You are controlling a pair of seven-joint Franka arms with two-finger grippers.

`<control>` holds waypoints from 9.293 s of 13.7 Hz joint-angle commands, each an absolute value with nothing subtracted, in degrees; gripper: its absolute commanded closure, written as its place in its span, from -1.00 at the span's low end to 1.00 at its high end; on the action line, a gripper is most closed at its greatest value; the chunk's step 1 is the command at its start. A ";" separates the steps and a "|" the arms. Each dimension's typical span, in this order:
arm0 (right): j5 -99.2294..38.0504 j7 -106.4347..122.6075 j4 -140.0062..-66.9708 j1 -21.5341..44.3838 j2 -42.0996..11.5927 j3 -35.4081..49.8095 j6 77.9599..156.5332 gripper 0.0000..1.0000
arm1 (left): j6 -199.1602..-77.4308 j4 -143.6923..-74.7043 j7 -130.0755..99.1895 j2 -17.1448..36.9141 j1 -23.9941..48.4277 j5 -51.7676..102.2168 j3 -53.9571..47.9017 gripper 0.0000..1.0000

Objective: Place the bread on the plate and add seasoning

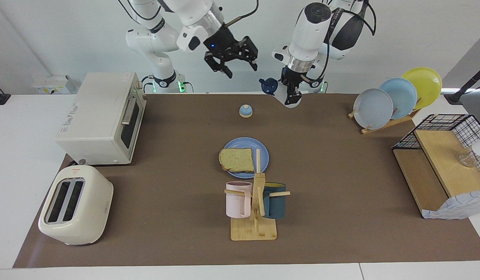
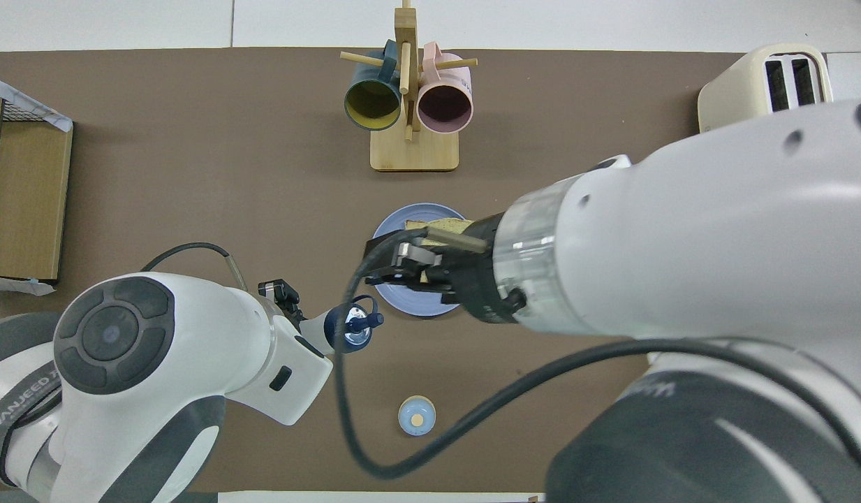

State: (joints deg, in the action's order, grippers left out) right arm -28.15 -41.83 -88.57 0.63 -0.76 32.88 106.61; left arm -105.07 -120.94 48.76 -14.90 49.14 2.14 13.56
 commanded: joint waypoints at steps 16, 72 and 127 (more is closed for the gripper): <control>-23.29 -36.03 -95.71 -1.49 0.26 36.74 108.82 0.16 | -105.82 -122.78 49.13 -16.96 49.13 0.97 13.45 1.00; 0.44 -1.32 -92.81 -0.97 2.02 2.20 88.68 -1.00 | -77.11 -90.97 31.64 30.19 63.80 -44.63 10.99 1.00; -0.70 0.09 -94.22 -1.14 2.72 -1.41 87.98 -1.00 | -83.91 -91.23 23.91 17.25 52.23 -43.44 11.34 1.00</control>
State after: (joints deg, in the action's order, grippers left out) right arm -0.04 -0.58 -93.06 -0.47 1.72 -1.70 87.84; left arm -79.35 -88.54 25.39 23.19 56.28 -47.46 11.86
